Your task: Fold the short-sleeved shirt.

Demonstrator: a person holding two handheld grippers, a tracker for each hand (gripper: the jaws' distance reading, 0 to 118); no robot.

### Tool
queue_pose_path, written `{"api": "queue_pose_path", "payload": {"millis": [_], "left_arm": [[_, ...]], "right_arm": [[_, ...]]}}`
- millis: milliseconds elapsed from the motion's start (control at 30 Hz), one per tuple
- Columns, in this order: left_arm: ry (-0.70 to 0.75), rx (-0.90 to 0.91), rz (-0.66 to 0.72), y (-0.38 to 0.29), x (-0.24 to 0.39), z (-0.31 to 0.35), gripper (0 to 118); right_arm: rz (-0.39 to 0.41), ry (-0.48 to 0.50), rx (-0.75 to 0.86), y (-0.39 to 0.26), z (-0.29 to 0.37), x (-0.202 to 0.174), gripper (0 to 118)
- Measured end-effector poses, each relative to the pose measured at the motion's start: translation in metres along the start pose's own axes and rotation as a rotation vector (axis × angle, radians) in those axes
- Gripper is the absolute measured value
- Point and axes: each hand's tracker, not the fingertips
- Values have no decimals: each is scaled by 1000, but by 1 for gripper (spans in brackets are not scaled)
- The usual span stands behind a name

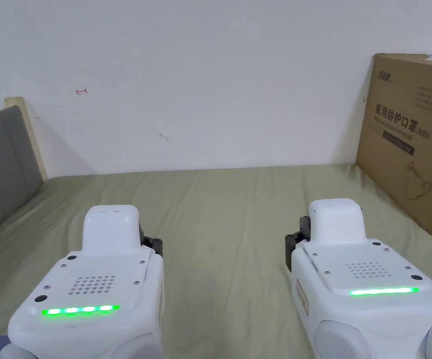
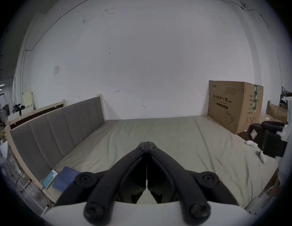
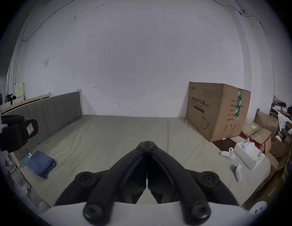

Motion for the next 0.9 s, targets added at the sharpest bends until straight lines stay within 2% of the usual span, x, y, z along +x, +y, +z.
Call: {"api": "queue_pose_path", "payload": {"millis": [67,233,300,333,367,400,433,467,500,667,900], "left_arm": [[-2,2,5,0,0,-1,0],[3,7,7,-1,1,-4,0],[-1,7,8,-1,1,-7,2],[-13,5,2,-2,0,-9,11],[-20,2,3,-3,-1,-10,27],[-22,-3,7,-3,-2,-12,52],[-37,-15,17,-3,-3,-13,90],[-49,-29,40,-3,-5,-16,110],[-49,-31,62,-3,-6,-16,118],[-57,-50,116,3,-13,-16,117],[-21,-81,67,4,-12,-15,113]], "right_arm": [[41,-35,14,2,1,-3,0],[52,-40,26,5,1,-4,1],[94,-80,40,5,0,-7,9],[100,-83,44,5,0,-8,25],[97,-77,45,5,0,-8,47],[94,-74,48,5,0,-8,75],[83,-69,49,5,0,-8,107],[72,-66,47,5,-1,-8,117],[65,-63,47,4,0,-8,118],[49,-53,28,5,-5,-4,118],[18,-60,5,8,-9,2,118]]}}
